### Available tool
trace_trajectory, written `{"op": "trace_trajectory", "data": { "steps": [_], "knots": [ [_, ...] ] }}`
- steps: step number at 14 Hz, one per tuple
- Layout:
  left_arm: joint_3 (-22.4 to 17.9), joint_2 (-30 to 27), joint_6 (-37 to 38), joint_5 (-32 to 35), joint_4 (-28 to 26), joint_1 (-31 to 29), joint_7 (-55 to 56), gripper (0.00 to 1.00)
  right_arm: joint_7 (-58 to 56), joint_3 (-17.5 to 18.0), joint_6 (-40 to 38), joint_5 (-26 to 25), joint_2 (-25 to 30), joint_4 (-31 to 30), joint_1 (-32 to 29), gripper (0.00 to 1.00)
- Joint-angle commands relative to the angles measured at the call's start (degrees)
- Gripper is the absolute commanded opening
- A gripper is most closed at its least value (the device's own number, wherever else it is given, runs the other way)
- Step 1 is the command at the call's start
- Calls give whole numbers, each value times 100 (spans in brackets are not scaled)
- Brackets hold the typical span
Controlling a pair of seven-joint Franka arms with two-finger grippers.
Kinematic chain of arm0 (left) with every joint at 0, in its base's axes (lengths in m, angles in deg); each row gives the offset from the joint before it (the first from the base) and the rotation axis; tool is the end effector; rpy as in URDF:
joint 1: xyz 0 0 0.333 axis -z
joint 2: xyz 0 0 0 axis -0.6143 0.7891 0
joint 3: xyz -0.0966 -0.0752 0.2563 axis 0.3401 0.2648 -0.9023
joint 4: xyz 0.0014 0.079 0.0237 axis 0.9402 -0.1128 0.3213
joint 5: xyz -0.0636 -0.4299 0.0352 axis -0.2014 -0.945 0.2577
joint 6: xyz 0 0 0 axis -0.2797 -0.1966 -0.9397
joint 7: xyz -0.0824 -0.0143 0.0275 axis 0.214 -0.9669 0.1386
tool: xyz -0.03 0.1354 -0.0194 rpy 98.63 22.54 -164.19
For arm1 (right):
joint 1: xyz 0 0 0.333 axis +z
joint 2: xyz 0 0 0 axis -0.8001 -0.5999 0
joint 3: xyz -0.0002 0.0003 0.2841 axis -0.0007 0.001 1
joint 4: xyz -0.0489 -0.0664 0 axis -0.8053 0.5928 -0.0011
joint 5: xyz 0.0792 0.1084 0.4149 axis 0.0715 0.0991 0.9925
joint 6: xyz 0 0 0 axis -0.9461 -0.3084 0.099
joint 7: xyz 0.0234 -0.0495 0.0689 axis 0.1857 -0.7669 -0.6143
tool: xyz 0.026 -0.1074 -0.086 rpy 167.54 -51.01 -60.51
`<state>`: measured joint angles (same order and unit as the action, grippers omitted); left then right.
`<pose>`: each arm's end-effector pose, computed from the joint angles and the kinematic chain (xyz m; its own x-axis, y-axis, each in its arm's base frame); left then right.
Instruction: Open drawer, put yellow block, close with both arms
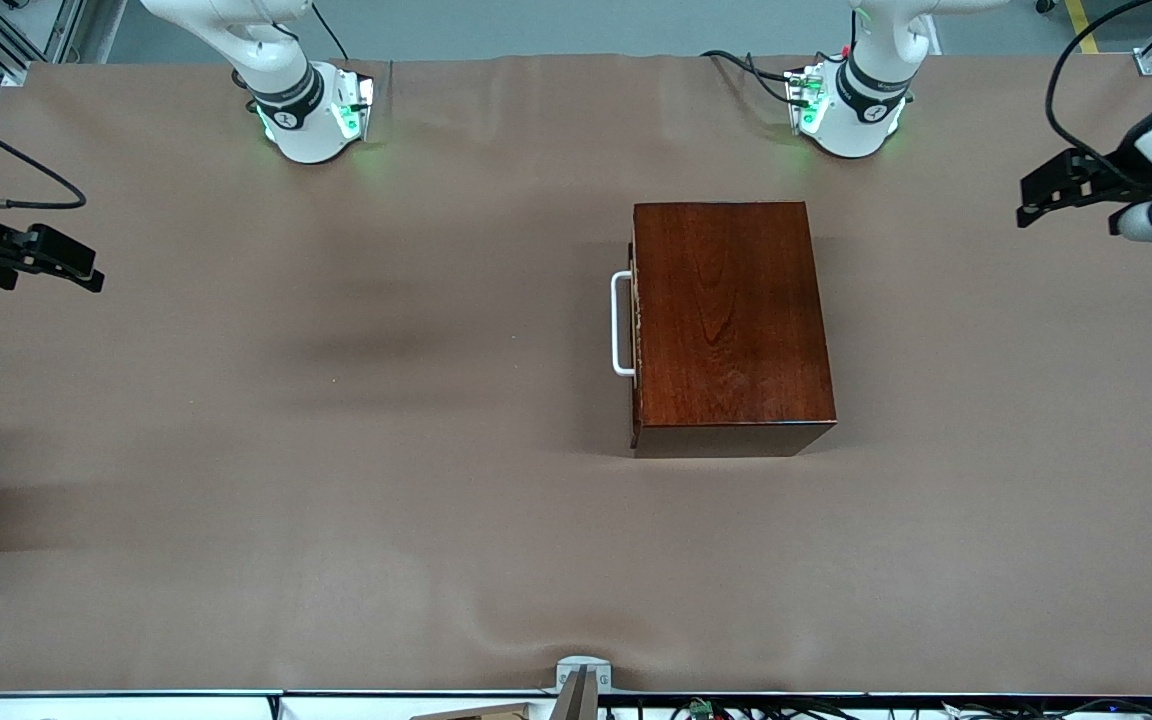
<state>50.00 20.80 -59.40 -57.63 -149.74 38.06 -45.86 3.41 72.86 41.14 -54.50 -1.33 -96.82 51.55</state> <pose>0.5621 -0.0212 0.5708 0.9907 -0.1164 -0.0703 -0.1158 -0.9932 0.0119 0.6006 -0.0201 0.5463 0.9982 -0.0463 -0.0384 -0.0463 -0.9989 -0.0015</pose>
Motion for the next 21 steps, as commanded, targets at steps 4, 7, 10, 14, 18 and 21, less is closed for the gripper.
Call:
{"op": "trace_trajectory", "data": {
  "steps": [4, 7, 10, 14, 18, 21],
  "knots": [
    [-83, 139, 98, 51, 239, -139, -428, 100, 79, 36, -12, 67, 91, -80, -43, 100],
    [-145, 184, 107, 33, 328, -139, -445, 100, 79, 36, -12, 67, 91, -80, -43, 100],
    [-137, 201, 107, 42, 328, -113, -454, 100, 79, 36, -12, 67, 91, -80, -43, 100],
    [-93, 263, 107, 42, 328, -42, -384, 100, 79, 36, -12, 67, 91, -80, -35, 100],
    [-93, 271, 81, 50, 328, -86, -428, 100, 79, 36, -12, 67, 91, -80, -43, 100],
    [-93, 315, 72, 42, 328, -60, -428, 100, 79, 36, -12, 67, 91, -80, -43, 100]
  ]
}}
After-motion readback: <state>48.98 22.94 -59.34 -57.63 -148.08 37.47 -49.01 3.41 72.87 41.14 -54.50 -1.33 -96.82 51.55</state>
